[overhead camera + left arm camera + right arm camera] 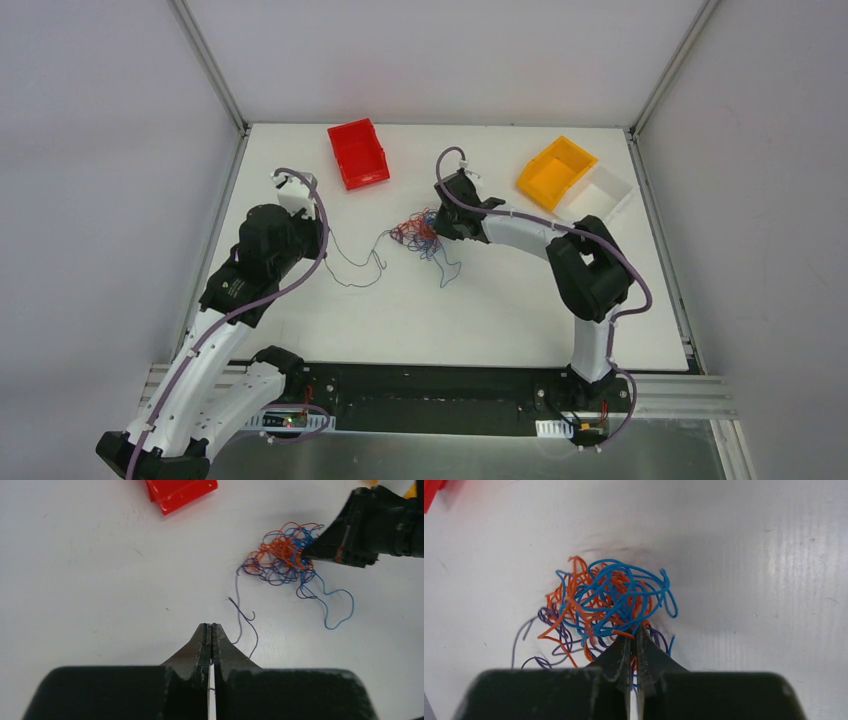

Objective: Untangle the cables

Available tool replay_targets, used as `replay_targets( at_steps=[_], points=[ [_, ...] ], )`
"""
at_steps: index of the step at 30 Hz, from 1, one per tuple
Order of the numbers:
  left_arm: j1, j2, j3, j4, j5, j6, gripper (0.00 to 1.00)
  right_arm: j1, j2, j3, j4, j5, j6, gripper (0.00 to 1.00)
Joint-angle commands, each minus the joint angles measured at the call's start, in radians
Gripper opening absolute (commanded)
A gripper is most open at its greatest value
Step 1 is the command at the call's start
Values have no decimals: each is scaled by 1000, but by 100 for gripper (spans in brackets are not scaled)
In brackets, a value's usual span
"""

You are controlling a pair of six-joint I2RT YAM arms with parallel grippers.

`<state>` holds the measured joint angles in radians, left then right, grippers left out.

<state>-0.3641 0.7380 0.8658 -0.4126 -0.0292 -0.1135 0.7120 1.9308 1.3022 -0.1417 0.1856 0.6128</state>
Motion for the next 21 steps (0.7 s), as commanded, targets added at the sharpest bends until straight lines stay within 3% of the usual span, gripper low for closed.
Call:
replay_targets(
  at_steps=[1,4,7,14,21],
  points=[
    [15,-21,-17,26,-265,-26,0,-89,-81,-39,3,-44,35,0],
    [23,-43,-36,15,-575,-79,0,-191,-209,-143,-20,-58,26,0],
    [27,-64,-52,15,-715,-113,0,-312,-350,-266,-68,-60,4,0],
    [38,-75,-49,6,-857,-129,0,-649,-657,-501,-170,-40,30,0],
    [47,-49,-46,5,-853,-133,0,-708,-855,-603,-190,55,78,0]
  ],
)
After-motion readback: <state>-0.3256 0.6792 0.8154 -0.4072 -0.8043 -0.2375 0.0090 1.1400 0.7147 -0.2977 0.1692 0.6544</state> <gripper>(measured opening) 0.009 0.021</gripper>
